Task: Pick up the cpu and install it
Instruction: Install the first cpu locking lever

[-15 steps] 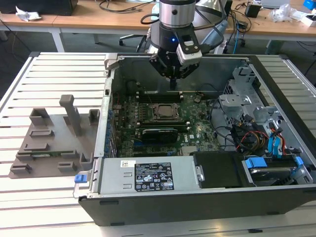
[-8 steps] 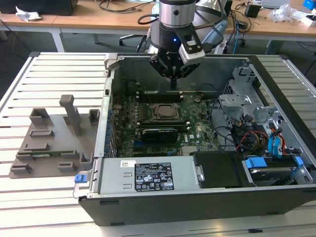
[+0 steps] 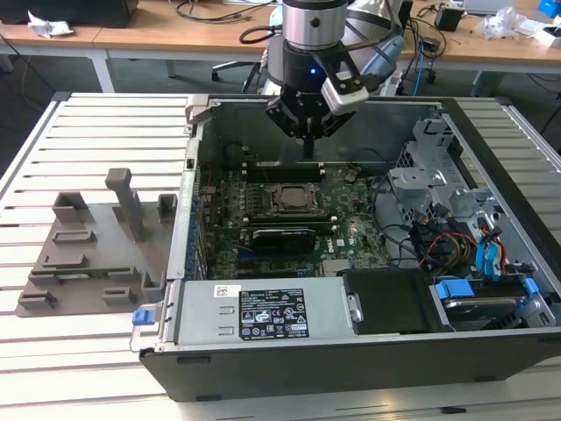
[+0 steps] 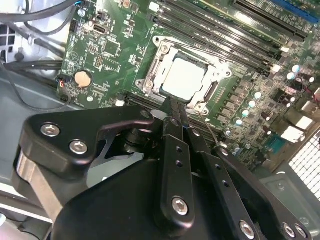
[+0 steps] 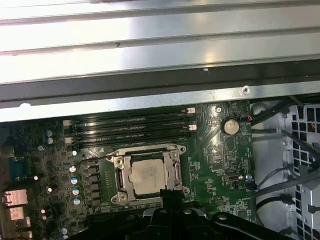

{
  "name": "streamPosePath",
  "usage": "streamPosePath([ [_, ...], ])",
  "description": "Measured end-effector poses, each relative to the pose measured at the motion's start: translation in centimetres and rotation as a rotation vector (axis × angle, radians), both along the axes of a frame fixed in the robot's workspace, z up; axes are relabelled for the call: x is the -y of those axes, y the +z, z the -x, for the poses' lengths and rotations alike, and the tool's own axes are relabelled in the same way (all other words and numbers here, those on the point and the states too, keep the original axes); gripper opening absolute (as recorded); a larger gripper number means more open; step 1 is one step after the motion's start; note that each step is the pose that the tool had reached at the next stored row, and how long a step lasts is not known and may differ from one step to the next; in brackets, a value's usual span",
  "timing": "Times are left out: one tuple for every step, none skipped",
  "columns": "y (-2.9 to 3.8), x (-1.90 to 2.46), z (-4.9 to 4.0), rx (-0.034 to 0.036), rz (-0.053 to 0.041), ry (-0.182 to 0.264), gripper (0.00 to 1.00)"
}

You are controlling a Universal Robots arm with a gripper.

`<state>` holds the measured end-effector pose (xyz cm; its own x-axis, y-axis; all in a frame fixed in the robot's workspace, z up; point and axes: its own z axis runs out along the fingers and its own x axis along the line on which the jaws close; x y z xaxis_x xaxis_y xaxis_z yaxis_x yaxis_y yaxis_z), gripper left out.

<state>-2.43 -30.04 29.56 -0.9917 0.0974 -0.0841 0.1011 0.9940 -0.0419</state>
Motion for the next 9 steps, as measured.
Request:
streamPosePath([
  [0.00, 0.00, 0.00, 0.0001, 0.0000, 0.012, 0.11],
  [0.00, 0.00, 0.00, 0.0001, 0.0000, 0.020, 0.11],
  [0.00, 0.00, 0.00, 0.0000, 0.0000, 0.029, 0.11],
  [0.00, 0.00, 0.00, 0.0000, 0.0000, 0.046, 0.11],
  [0.00, 0.00, 0.00, 0.0001, -0.0001, 0.066, 0.11],
  [-0.01, 0.00, -0.01, -0.0013, -0.0004, 0.072, 0.11],
  [-0.02, 0.00, -0.02, -0.0116, -0.0022, 0.075, 0.11],
  [-0.02, 0.00, -0.04, -0.0241, -0.0026, 0.078, 0.11],
  [-0.04, 0.00, -0.05, -0.0352, -0.0049, 0.085, 0.11],
])
